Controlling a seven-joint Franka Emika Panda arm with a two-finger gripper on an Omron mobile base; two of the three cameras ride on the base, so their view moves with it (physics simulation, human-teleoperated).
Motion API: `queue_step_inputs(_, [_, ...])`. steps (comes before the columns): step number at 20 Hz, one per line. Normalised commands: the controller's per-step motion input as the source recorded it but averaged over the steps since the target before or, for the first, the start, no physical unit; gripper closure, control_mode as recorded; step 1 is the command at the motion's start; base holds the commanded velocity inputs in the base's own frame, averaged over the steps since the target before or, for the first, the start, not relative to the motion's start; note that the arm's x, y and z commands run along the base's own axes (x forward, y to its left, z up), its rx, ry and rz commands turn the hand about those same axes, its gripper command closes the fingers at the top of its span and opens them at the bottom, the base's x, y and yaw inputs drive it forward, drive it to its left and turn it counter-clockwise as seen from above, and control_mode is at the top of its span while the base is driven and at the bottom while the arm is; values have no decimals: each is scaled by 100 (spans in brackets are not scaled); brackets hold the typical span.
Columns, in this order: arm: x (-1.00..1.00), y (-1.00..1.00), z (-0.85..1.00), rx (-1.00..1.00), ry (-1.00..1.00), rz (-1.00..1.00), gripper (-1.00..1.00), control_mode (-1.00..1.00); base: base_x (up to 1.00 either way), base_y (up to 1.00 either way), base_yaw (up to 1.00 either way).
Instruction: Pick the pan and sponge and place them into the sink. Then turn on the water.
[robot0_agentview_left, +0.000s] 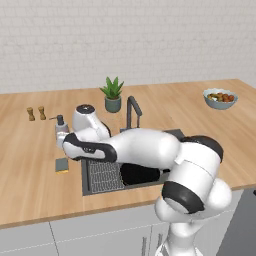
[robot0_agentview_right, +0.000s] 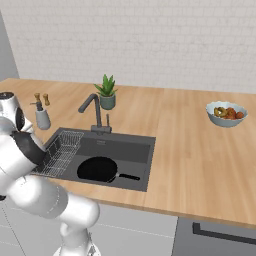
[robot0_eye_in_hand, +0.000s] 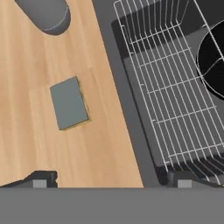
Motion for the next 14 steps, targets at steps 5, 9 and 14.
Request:
queue_step_inputs(5, [36, 44, -28, -5, 0, 3, -100, -100, 0, 0, 0])
queue_step_inputs(9, [37, 44, -29, -8, 0, 0, -100, -100, 0, 0, 0])
queue_step_inputs(14, [42, 43, -22, -6, 0, 0, -100, -100, 0, 0, 0])
